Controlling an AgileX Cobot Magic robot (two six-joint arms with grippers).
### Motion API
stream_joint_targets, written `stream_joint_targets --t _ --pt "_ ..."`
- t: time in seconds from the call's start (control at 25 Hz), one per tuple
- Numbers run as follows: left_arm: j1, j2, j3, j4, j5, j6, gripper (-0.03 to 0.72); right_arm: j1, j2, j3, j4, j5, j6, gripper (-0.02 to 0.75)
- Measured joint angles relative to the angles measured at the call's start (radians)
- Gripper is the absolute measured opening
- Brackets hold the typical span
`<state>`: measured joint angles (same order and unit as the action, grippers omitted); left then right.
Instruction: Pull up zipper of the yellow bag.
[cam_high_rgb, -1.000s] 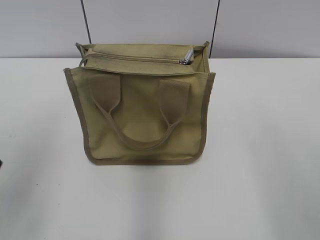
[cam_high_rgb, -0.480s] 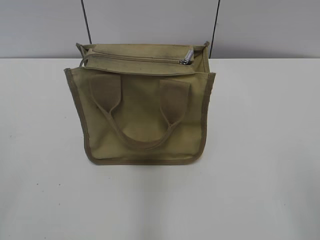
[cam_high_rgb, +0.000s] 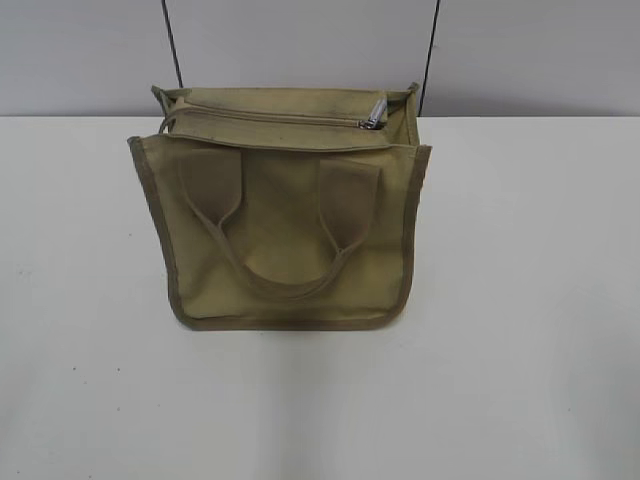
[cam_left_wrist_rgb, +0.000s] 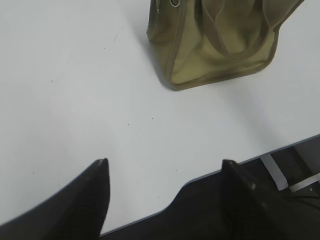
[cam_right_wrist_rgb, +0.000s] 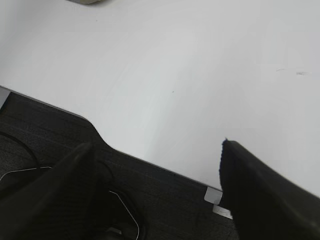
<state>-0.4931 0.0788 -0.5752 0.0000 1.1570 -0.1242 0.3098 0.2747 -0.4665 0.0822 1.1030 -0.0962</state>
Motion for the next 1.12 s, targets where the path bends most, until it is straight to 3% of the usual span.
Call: stream_joint_targets --t 0.64,0.76,1.0,1.12 --pt "0.013 0.000 0.039 0.027 -0.103 0.007 0.478 -0.005 -0.001 0.001 0.000 -0.007 -0.002 0.585" --pt "0.104 0.000 0.039 0.027 -0.103 0.007 0.461 -0.062 -0.002 0.001 0.001 -0.007 -0.002 0.583" --pt "0.398 -0.009 0.039 0.027 -0.103 0.007 0.433 -0.268 -0.097 0.001 0.000 -0.008 -0.002 0.582" --pt "0.482 -0.040 0.039 0.027 -0.104 0.007 0.427 -0.330 -0.193 0.001 0.000 -0.008 -0.002 0.582"
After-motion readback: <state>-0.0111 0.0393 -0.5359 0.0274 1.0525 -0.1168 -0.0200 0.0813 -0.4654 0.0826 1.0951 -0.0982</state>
